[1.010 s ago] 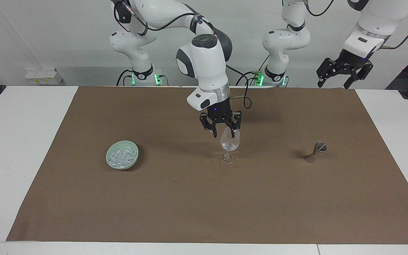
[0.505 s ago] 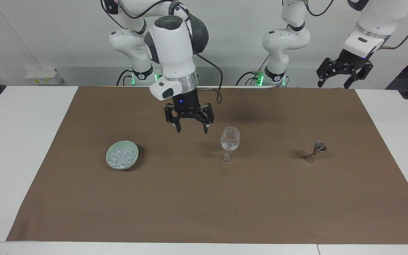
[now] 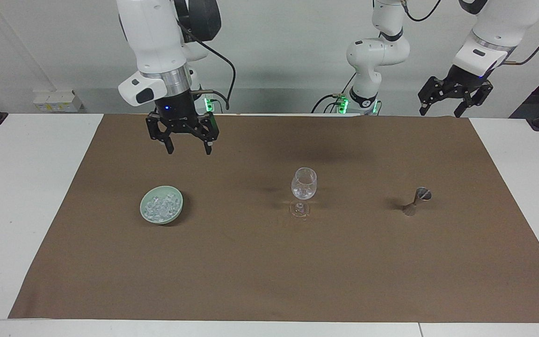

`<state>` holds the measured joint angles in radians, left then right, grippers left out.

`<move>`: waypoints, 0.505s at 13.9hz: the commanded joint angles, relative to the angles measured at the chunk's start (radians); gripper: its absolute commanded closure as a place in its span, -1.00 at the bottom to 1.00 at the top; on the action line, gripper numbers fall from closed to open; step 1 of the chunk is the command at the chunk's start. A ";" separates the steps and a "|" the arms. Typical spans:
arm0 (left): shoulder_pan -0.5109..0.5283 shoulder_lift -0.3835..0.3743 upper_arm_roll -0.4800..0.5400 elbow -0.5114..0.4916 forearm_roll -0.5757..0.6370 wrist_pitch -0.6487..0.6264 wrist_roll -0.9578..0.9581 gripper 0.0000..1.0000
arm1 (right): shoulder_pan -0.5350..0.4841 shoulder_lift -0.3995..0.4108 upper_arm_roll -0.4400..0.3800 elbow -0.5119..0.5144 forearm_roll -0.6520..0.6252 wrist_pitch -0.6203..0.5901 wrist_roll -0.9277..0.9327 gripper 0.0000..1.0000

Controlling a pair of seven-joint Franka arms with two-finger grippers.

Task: Pour wine and add ice with both arms
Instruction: 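Carry the ice cup back and lower it with the right gripper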

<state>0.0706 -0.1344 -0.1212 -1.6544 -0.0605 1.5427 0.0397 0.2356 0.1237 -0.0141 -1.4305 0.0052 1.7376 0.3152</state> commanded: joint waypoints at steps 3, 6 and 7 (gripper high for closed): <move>0.003 -0.008 0.000 0.004 0.004 0.005 0.009 -1.00 | -0.087 -0.050 0.011 -0.044 -0.001 -0.029 -0.099 -1.00; 0.003 -0.008 0.002 0.004 0.004 -0.001 0.009 -1.00 | -0.125 -0.108 0.014 -0.144 -0.005 -0.018 -0.132 -1.00; 0.003 -0.008 0.002 0.004 0.004 -0.001 0.009 -1.00 | -0.142 -0.122 0.014 -0.165 -0.005 -0.029 -0.193 -1.00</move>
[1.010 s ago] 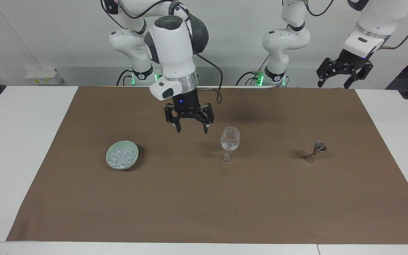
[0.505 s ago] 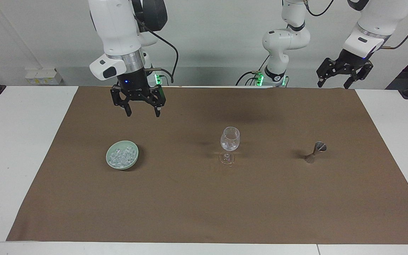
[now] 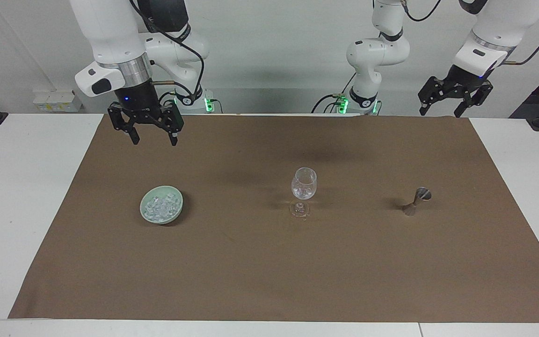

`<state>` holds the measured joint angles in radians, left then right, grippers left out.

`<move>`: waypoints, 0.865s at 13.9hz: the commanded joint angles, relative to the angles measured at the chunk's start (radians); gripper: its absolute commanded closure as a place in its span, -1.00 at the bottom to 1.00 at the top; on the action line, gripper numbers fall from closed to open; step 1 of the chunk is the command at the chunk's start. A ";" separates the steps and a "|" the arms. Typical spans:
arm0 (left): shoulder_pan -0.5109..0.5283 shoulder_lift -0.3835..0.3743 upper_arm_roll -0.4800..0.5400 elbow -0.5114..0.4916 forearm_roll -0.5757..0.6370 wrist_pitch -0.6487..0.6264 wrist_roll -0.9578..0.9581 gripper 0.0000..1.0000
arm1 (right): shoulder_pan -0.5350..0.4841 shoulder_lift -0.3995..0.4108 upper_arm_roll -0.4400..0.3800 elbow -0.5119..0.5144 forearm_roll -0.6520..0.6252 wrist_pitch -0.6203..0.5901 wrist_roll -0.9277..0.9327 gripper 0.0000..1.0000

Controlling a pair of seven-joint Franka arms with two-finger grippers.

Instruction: Pour wine and add ice with both arms

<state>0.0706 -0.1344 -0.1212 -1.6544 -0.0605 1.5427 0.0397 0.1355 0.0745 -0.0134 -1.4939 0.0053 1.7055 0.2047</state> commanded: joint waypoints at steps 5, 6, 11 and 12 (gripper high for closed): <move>0.003 -0.008 0.002 0.004 0.004 -0.001 0.009 -1.00 | -0.113 -0.119 0.012 -0.169 -0.004 -0.018 -0.229 -1.00; 0.003 -0.008 0.002 0.004 0.004 -0.001 0.009 -1.00 | -0.114 -0.119 0.012 -0.164 -0.004 -0.038 -0.225 -1.00; 0.003 -0.008 0.002 0.004 0.004 -0.001 0.009 -1.00 | -0.114 -0.153 0.006 -0.121 -0.011 -0.064 -0.217 -1.00; 0.003 -0.008 0.002 0.004 0.004 -0.001 0.009 -1.00 | -0.114 -0.156 0.000 -0.114 -0.010 -0.069 -0.217 -1.00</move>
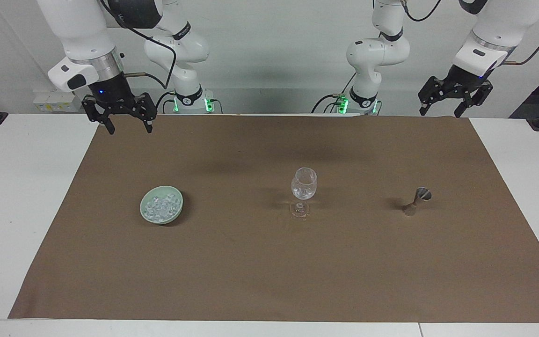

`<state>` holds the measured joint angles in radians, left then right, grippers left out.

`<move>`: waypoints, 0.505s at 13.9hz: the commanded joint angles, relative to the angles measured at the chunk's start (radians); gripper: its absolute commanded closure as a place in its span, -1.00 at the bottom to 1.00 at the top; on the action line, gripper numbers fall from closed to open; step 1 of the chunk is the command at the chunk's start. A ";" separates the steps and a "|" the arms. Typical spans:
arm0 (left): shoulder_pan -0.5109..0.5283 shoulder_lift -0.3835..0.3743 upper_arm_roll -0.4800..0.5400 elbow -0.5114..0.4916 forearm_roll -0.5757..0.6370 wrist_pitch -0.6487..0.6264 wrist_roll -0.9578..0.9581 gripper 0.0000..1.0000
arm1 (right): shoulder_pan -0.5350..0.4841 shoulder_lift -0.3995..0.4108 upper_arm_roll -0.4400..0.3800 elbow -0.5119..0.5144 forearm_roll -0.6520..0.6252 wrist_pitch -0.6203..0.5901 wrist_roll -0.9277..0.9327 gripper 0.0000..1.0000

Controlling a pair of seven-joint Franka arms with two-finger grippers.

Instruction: Pour wine and add ice with both arms

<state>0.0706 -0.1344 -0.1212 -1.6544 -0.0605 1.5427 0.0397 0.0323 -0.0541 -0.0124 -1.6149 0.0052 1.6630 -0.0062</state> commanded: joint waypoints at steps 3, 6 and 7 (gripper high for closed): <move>0.003 -0.008 0.002 0.004 0.004 -0.001 0.009 -1.00 | -0.008 -0.024 -0.006 0.046 -0.008 -0.094 -0.005 -1.00; 0.003 -0.008 0.002 0.004 0.004 -0.001 0.009 -1.00 | -0.002 -0.012 0.000 0.087 0.013 -0.141 0.199 -1.00; 0.003 -0.008 0.002 0.004 0.004 -0.001 0.009 -1.00 | -0.002 -0.012 0.003 0.087 0.024 -0.141 0.227 -1.00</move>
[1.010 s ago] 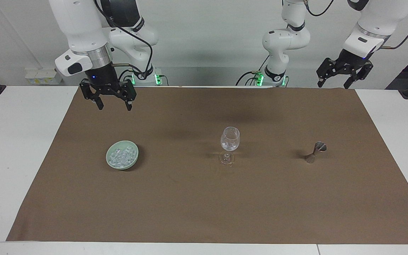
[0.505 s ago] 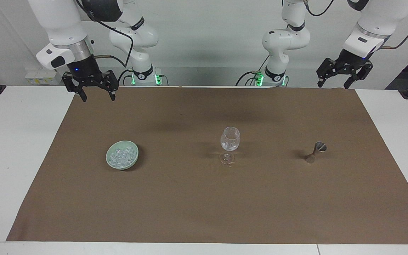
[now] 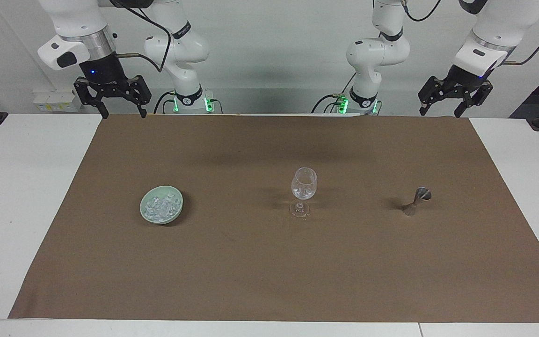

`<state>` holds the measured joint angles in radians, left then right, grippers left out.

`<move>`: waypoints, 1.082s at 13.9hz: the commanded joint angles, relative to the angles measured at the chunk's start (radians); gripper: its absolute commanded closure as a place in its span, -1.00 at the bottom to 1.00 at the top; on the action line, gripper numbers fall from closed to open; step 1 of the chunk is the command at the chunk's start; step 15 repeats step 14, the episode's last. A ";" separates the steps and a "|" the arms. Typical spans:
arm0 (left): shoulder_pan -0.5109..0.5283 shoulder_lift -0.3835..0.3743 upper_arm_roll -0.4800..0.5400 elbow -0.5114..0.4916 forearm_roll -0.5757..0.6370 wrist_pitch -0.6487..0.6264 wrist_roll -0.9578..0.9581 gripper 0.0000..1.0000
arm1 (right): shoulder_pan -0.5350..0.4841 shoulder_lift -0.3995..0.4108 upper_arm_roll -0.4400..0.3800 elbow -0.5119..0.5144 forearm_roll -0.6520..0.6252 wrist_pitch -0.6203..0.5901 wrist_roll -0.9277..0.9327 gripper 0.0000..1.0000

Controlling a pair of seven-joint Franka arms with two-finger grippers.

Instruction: Pour wine and add ice with both arms

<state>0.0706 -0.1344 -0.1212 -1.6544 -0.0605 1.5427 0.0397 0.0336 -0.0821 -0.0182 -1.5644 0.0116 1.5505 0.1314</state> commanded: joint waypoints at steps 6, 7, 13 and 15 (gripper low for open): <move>0.003 -0.008 0.002 0.004 0.004 -0.001 0.009 -1.00 | 0.002 0.016 0.009 0.027 0.036 -0.026 -0.004 -1.00; 0.003 -0.008 0.002 0.004 0.004 -0.001 0.009 -1.00 | 0.002 0.015 0.009 0.027 0.036 -0.027 -0.001 -1.00; 0.003 -0.008 0.002 0.004 0.004 -0.001 0.009 -1.00 | 0.003 0.013 0.009 0.015 0.033 -0.015 -0.007 -1.00; 0.003 -0.008 0.002 0.004 0.004 -0.001 0.009 -1.00 | 0.003 0.013 0.009 0.014 0.033 -0.016 -0.006 -1.00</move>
